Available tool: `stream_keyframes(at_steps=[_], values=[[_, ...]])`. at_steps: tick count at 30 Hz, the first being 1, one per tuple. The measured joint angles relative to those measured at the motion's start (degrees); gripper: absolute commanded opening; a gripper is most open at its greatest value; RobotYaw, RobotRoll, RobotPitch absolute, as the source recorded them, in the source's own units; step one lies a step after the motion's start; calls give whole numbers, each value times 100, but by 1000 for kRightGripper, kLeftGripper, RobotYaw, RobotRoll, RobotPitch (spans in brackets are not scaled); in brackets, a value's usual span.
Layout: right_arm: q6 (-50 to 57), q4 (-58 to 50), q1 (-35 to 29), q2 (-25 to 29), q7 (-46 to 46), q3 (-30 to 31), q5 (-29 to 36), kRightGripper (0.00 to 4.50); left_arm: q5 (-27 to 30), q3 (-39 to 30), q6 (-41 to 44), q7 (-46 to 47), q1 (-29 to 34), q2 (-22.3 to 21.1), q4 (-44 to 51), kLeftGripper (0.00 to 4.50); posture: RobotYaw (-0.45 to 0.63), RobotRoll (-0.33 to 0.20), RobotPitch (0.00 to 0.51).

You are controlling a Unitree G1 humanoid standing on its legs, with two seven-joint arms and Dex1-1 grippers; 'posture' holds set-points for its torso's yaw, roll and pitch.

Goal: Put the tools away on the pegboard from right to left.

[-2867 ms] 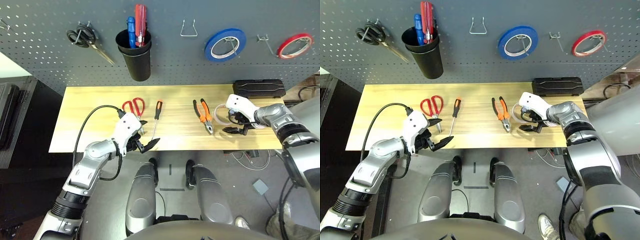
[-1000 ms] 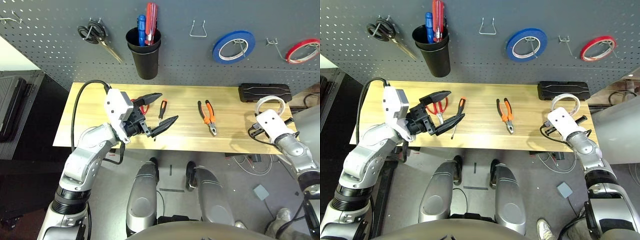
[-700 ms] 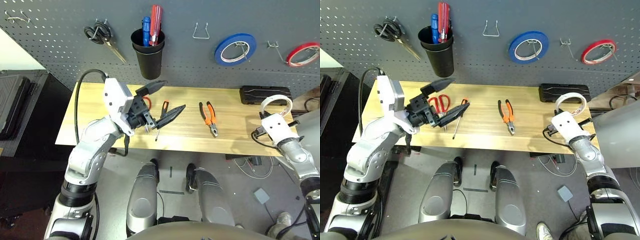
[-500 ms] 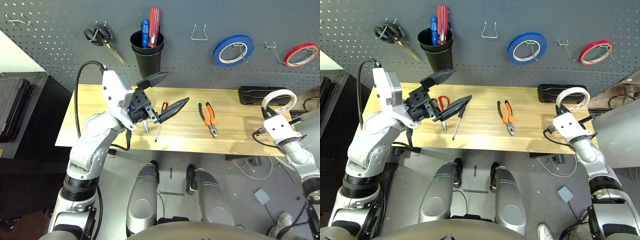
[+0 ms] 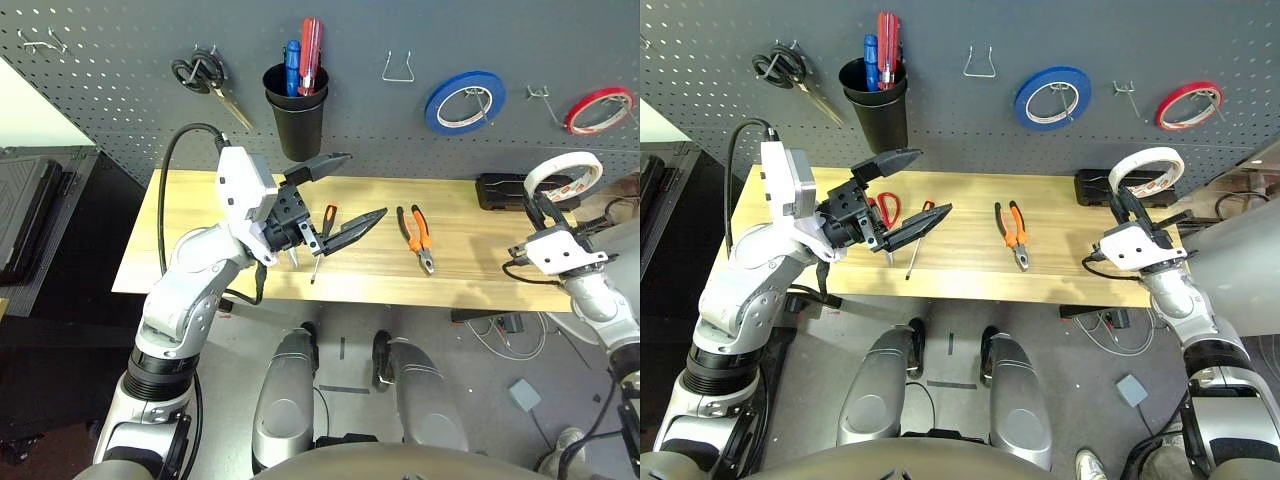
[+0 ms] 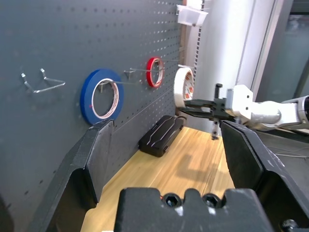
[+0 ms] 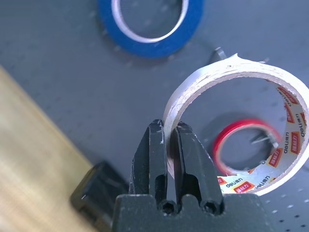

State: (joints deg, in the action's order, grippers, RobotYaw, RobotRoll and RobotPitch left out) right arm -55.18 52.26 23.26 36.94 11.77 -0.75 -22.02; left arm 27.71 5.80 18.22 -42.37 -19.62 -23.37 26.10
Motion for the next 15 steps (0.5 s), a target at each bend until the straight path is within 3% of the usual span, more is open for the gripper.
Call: stream_keyframes(at_steps=[8,15], values=[[498,46,956,-210,-95,4,110,37,-49,89,-36,-92,-28,6,-24,4500,186,0,208],[982,828,1855,-373,-474,68,174,37,-100,116,-83,-91,-43,40,-165,4500,195,0,209]])
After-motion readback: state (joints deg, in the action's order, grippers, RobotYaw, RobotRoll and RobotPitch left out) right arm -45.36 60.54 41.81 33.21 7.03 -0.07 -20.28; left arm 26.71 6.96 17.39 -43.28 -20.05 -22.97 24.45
